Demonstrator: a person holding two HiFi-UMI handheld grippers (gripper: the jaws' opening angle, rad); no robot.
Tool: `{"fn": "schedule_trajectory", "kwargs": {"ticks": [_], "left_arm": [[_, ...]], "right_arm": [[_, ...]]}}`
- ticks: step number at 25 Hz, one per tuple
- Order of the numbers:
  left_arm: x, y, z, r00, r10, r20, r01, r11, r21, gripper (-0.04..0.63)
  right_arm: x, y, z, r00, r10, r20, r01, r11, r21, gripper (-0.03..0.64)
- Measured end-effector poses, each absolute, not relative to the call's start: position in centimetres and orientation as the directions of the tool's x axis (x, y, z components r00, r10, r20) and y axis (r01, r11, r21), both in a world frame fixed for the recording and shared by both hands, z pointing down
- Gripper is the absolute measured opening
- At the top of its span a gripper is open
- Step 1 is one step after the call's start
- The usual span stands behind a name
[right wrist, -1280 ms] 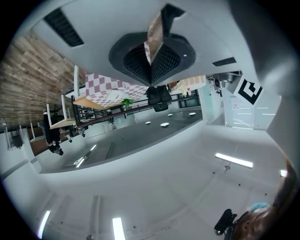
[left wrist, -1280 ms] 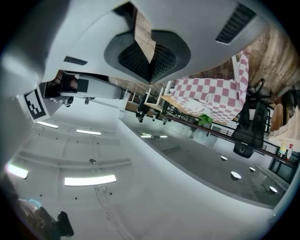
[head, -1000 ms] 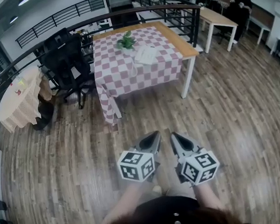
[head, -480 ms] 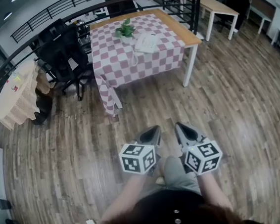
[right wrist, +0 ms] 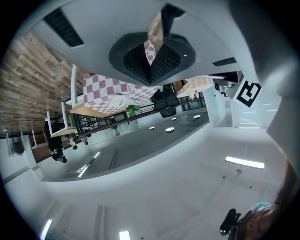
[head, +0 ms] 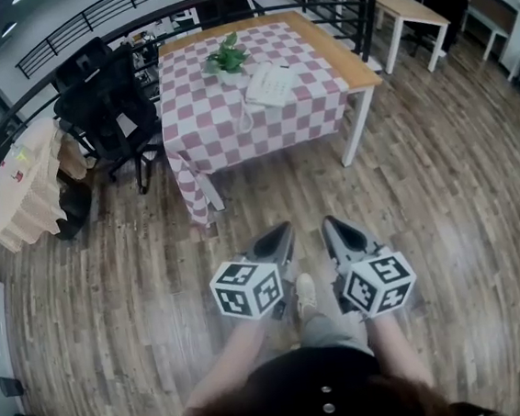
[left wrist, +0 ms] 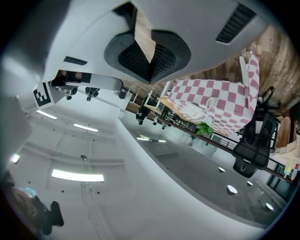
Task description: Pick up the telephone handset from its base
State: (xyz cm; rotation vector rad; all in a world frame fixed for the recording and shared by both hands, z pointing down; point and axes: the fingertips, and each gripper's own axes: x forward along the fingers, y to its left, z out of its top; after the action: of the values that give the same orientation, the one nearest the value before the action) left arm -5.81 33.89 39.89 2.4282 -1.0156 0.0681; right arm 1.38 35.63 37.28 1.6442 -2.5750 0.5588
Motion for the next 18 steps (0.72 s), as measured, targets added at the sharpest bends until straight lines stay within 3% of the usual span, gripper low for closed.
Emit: {"fn": "schedule_trajectory", "kwargs": {"ticks": [18], "left_arm": [[0.2, 13.4, 38.3, 0.715, -0.665, 0.215, -0.683, -0.598, 0.419, 0.006]], "right_arm": [[4.9, 13.5, 35.5, -0.529, -0.822, 0.212, -0.839, 0.469, -0.275, 0.011]]}}
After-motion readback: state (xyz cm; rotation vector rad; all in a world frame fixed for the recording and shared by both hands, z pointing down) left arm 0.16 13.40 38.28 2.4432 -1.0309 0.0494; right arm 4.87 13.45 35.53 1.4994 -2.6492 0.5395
